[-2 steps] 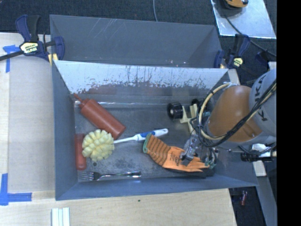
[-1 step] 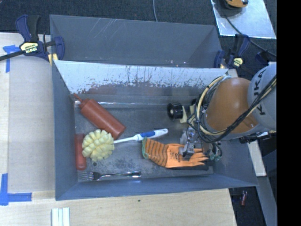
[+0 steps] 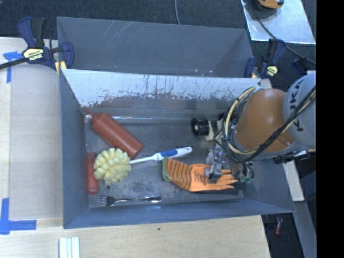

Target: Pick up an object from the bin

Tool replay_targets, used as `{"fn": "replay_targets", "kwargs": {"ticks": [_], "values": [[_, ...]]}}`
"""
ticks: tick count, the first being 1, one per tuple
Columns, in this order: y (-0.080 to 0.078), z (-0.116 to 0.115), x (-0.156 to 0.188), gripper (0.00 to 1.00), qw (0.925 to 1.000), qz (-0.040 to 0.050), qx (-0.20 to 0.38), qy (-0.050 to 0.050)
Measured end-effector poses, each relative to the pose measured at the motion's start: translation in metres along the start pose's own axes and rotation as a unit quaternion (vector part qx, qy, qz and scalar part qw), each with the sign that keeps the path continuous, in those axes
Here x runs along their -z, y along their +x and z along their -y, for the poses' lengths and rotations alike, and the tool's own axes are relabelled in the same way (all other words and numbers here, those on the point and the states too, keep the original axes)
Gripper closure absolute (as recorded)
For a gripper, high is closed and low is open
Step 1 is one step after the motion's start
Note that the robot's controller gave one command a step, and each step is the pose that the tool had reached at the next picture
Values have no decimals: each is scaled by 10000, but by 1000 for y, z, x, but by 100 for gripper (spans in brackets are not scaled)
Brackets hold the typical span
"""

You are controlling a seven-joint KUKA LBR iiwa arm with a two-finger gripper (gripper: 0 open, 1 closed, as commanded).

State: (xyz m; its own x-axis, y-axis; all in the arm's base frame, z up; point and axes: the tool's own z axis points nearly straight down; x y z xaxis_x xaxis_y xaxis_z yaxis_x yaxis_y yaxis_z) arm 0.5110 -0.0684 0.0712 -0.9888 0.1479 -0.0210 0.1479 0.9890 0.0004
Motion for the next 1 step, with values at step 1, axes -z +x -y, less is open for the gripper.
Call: {"fn": "replay_targets", "kwargs": {"ticks": [1], "values": [[26, 2, 1, 100, 9999, 30, -144, -1]]}}
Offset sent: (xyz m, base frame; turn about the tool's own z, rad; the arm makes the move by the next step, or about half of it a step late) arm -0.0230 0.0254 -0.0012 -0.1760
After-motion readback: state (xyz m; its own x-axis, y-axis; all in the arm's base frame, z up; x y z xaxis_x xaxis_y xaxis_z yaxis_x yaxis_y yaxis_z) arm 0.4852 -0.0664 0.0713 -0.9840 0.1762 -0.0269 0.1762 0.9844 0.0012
